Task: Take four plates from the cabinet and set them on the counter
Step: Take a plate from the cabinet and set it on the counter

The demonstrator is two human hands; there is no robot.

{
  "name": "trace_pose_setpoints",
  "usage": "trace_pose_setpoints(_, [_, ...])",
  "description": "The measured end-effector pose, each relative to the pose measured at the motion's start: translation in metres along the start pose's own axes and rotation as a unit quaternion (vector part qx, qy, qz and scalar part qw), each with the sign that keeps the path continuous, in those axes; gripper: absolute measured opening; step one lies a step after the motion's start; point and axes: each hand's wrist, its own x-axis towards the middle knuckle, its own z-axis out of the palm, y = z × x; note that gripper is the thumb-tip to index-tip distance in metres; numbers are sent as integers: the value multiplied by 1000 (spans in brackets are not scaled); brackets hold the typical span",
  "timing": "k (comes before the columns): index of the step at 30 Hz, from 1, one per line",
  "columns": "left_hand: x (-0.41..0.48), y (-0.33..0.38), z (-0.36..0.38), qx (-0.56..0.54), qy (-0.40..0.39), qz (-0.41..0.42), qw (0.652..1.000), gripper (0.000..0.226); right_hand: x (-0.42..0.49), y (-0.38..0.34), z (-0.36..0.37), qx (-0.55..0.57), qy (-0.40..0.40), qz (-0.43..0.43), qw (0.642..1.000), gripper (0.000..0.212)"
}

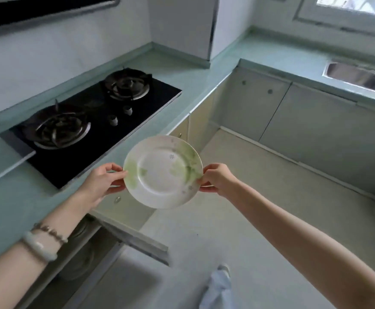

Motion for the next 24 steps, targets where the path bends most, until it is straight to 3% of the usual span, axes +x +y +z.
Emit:
trace_pose_setpoints(11, [141, 93, 239, -15, -71, -5, 997, 14, 108, -91, -234, -1, 72, -26, 997, 26])
trace_pose_setpoints(24, [363, 217, 394, 13, -133, -1, 991, 16, 304, -195, -356, 52, 141, -7, 989, 28])
